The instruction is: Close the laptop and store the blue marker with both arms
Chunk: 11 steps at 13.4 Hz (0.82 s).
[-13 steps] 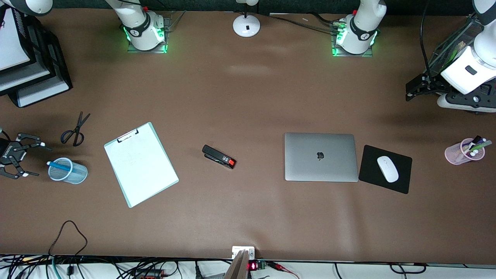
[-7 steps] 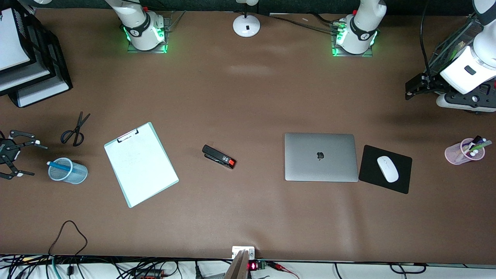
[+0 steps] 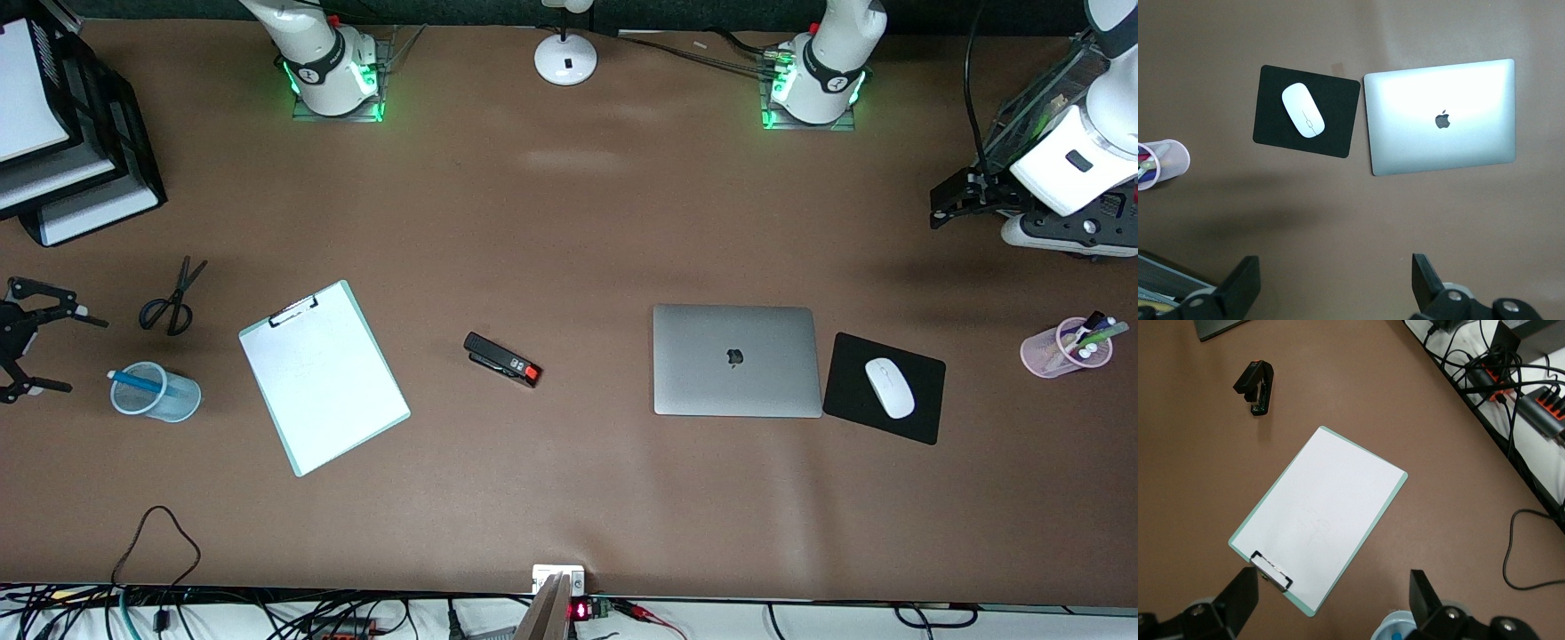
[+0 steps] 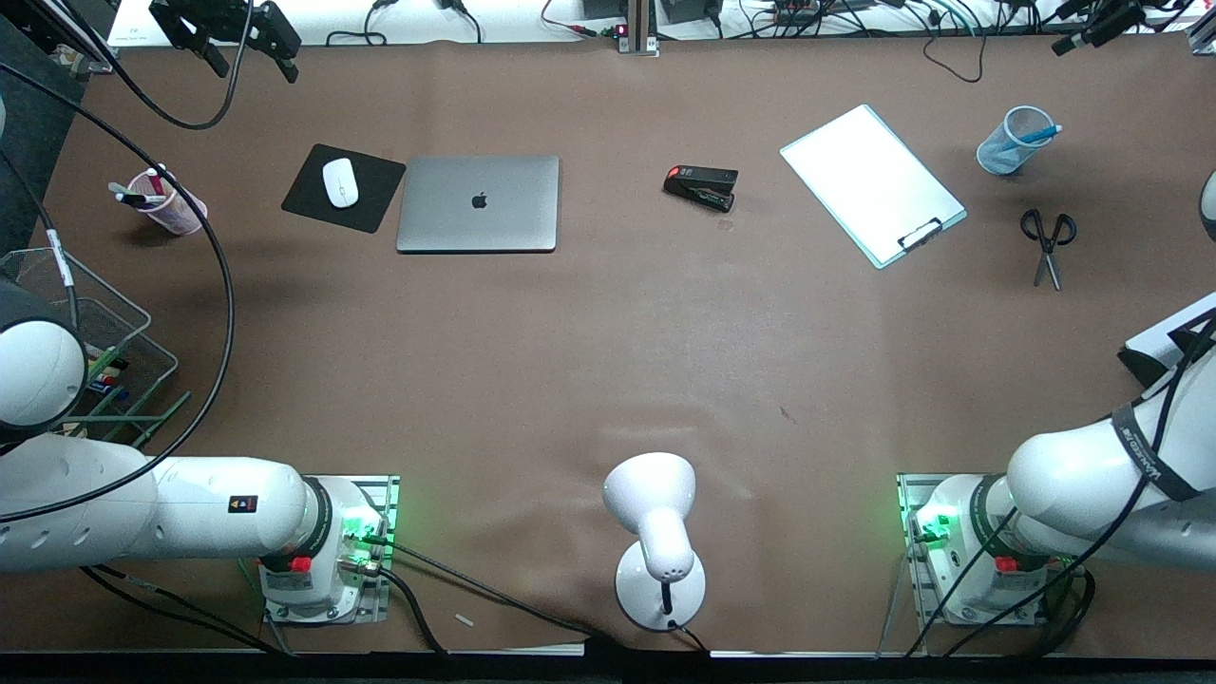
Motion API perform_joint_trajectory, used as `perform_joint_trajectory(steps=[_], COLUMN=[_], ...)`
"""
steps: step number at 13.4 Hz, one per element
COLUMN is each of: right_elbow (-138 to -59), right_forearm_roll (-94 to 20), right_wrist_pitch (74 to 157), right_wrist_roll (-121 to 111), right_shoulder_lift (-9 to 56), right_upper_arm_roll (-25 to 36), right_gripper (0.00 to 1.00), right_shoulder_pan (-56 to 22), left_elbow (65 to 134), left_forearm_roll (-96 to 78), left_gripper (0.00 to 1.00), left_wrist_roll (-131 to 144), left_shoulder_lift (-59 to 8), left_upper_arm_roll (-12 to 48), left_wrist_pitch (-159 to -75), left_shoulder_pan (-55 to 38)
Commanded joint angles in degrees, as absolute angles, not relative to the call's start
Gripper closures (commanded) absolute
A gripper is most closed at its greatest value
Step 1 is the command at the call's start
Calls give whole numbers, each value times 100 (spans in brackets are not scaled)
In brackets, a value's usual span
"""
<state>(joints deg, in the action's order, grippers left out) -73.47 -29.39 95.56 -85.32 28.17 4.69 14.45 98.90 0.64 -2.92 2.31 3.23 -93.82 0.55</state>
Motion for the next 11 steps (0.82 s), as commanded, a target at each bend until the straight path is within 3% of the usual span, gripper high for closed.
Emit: perform_joint_trajectory(steps=[1, 11], right_elbow=[-7532, -8533], right_forearm_roll=[-2479, -1592], right_wrist_pitch=[9528, 9334], right_wrist_roll=[-7308, -3519], right_shoulder_lift=[2462, 1249], right_upper_arm_roll=[475, 492], right_gripper=[0, 0], right_shoulder_pan=[1152, 344], left_elbow=[9721, 9721], left_forearm_roll=[114, 114], left_gripper=[0, 0], left_wrist_roll=[-396, -396], left_shoulder_lift=[158, 158], left_upper_arm_roll=[378, 378], left_wrist_pitch=[-9255, -9246], left_shoulder_pan=[132, 132])
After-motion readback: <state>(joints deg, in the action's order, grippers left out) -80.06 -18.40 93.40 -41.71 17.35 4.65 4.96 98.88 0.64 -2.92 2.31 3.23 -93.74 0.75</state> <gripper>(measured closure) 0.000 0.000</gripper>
